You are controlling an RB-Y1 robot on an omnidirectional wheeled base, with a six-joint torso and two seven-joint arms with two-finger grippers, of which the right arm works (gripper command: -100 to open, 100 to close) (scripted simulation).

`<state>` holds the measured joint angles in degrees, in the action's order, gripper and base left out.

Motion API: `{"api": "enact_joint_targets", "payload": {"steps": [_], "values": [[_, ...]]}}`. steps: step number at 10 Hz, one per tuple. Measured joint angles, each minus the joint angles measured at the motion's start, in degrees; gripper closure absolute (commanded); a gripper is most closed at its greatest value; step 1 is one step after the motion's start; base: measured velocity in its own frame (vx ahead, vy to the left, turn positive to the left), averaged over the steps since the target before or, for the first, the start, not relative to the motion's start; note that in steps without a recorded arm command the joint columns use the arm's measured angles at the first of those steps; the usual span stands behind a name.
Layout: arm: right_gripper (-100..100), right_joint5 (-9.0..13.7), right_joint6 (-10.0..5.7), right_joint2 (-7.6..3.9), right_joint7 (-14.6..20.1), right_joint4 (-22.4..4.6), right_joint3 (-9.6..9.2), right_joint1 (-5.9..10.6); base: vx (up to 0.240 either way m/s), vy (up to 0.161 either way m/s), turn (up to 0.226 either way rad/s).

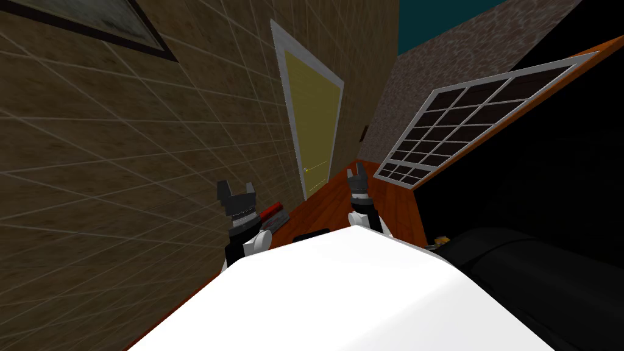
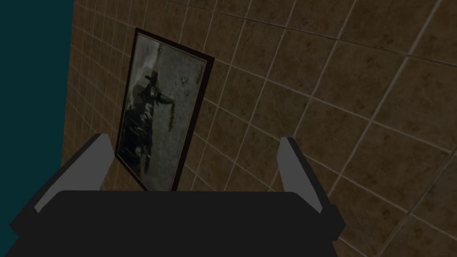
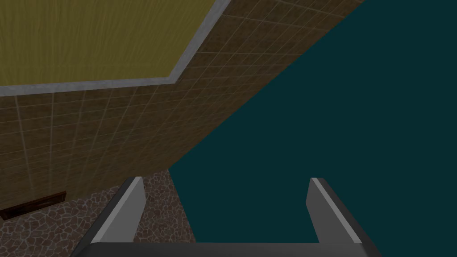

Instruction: Pull the door open

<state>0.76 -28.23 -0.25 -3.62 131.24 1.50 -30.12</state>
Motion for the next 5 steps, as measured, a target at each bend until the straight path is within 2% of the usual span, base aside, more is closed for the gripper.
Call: {"api": "enact_joint_targets", "payload": {"steps": [5], "values": [[-100,-2.69,-1.82,-1.01,-4.68,-6.11,-0.42,1.60,0.124,-0.020,0.011]]}}
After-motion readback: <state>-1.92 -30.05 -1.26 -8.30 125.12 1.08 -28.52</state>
